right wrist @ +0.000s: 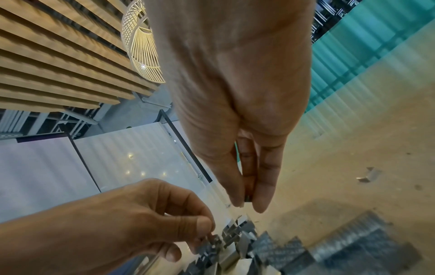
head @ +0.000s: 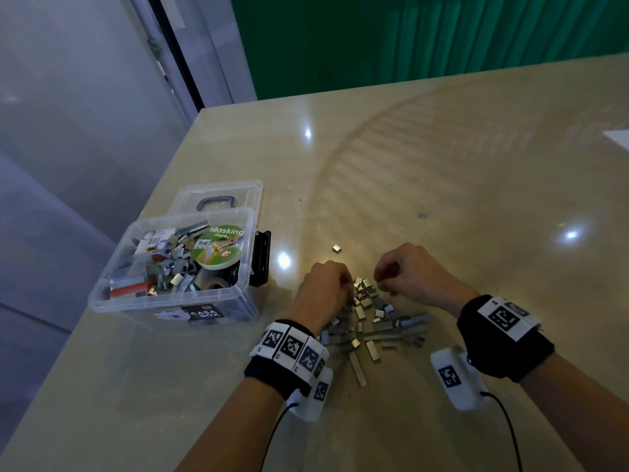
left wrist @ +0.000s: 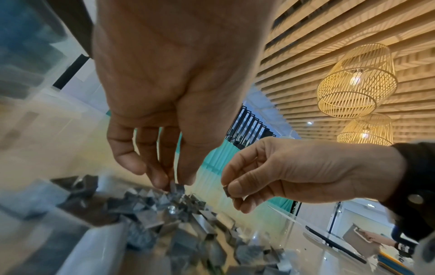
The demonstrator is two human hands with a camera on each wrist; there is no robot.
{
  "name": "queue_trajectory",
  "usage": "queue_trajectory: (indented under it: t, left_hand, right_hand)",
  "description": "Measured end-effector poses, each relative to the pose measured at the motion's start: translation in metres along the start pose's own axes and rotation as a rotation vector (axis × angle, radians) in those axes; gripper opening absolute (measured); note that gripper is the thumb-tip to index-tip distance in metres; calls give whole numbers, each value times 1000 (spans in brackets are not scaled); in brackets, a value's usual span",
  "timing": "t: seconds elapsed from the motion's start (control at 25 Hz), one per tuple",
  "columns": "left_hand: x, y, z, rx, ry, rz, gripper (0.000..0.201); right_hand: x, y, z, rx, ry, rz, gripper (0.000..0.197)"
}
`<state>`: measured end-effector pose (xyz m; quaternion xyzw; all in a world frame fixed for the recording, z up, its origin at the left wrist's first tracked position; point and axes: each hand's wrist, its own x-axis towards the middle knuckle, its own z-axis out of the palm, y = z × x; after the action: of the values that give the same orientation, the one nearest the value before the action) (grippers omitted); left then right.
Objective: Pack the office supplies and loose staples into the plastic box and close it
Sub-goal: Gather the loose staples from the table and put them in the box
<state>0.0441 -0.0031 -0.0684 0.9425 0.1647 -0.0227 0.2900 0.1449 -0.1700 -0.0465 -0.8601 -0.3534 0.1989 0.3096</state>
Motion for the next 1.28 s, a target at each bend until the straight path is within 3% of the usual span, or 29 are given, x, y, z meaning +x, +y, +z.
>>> queue_trajectory:
  t: [0.2, 0.56, 0.84, 1.04, 1.28]
  left_hand:
    - [17, 14, 3, 46, 6, -19, 25]
    - [25, 9, 7, -13, -18, -59, 8]
    - [22, 6, 5, -57, 3, -72, 20]
    - [22, 7, 1, -45, -32, -82, 14]
    - [20, 8, 0, -7, -55, -63, 16]
  right_hand:
    - [9, -4, -2, -3, -46, 39, 9]
    - [19, -5, -3, -7, -61, 72, 18]
    - [27, -7, 7, -104, -66, 57, 19]
    - [25, -12, 10, -271, -155, -18, 20]
    - [31, -4, 21, -302, -89, -10, 11]
